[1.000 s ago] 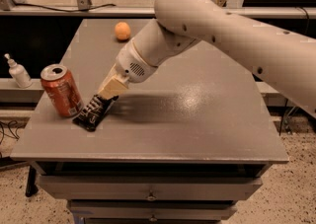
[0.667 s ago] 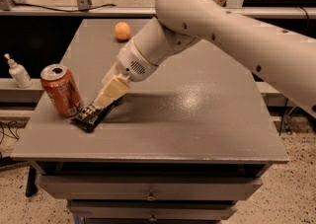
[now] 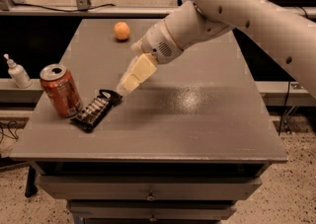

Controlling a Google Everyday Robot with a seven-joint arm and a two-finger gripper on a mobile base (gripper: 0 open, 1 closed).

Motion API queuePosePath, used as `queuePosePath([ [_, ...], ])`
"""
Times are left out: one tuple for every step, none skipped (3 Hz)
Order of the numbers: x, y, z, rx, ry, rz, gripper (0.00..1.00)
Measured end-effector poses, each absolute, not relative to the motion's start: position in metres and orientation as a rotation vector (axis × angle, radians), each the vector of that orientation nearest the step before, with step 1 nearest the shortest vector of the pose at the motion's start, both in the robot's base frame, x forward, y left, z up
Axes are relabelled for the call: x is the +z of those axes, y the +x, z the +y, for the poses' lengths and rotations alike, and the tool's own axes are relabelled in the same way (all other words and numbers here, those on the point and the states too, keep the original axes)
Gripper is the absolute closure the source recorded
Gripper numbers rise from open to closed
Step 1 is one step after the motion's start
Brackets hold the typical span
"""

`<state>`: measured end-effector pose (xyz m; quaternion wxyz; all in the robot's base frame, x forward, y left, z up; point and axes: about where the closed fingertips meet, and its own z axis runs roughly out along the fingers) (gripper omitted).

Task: Move rxbar chocolate near coke can

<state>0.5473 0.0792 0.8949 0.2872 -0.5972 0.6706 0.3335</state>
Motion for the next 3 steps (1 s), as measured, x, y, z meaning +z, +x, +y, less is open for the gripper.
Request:
queuePosePath([
  [0.911, 0.579, 0.004, 0.857, -1.486, 1.748, 0.0],
  [0.927, 0.601, -0.085, 0.759, -1.376, 1.713, 0.0],
  [0.936, 0.605, -0.092, 0.738, -1.365, 1.696, 0.0],
])
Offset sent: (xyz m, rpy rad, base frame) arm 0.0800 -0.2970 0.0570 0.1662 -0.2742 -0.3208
